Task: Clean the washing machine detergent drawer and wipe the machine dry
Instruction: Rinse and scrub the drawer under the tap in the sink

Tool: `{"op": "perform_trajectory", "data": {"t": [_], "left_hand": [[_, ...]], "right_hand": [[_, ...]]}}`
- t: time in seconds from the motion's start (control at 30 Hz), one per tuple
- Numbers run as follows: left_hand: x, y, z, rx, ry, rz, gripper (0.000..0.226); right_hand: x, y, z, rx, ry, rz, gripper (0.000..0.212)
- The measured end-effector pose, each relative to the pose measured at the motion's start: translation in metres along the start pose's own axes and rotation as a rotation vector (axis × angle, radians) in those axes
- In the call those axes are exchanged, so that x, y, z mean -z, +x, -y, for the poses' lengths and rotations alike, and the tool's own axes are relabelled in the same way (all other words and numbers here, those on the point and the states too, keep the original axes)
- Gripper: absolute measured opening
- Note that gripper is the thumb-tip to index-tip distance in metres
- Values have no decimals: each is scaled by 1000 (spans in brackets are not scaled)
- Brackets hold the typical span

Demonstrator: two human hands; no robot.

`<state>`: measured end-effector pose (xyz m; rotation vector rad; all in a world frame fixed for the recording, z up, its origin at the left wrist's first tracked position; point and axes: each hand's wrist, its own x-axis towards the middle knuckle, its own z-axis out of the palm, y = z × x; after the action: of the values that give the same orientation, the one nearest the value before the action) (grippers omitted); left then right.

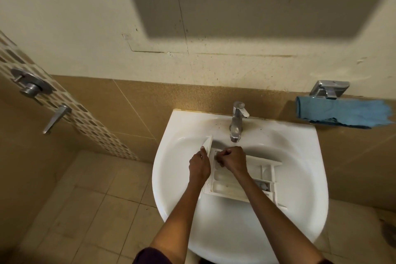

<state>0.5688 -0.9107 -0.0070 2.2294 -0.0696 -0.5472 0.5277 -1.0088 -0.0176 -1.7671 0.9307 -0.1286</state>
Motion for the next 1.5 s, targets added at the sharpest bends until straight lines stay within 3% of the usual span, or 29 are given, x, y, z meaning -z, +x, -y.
{"op": "perform_trajectory", "data": {"t": [0.13,0.33,0.5,0.6,0.67,0.77,0.83,0.97,1.1,1.2,1.27,1.33,1.4,1.5], "left_hand": [[0,-1,-1,-1,-1,-7,58],[2,-2,-2,0,0,6,58],[1,-1,-1,4,5,17,58],[1,0,-1,4,8,11,58],[1,0,0,7,5,7,57],[1,0,0,21,-5,4,55],[1,1,1,33,-15,3,52],[1,3,0,50,-20,-6,46],[1,2,0,52,-20,-4,45],[1,2,0,50,-14,-3,42],[1,3,0,51,-4,8,41],[1,2,0,62,-7,10,42],[1,2,-1,66,-13,6,42],[1,2,-1,67,-24,10,43]], "right_hand": [[-13,-3,7,-25,93,-201,11],[-11,-8,-2,-6,125,-250,6],[19,-10,-23,-290,307,-323,21],[28,-11,-12,-324,742,-220,10],[30,-5,-2,-372,1040,-74,16],[34,2,11,-461,1233,101,27],[31,-1,18,-422,1059,207,29],[21,-25,21,-187,193,499,26],[19,-21,12,60,-107,380,21],[1,-33,7,205,-417,447,53],[-6,-39,1,240,-517,467,75],[-3,-37,-4,266,-520,509,81],[6,-33,-4,277,-539,591,76],[10,-32,-3,287,-503,608,46]]}}
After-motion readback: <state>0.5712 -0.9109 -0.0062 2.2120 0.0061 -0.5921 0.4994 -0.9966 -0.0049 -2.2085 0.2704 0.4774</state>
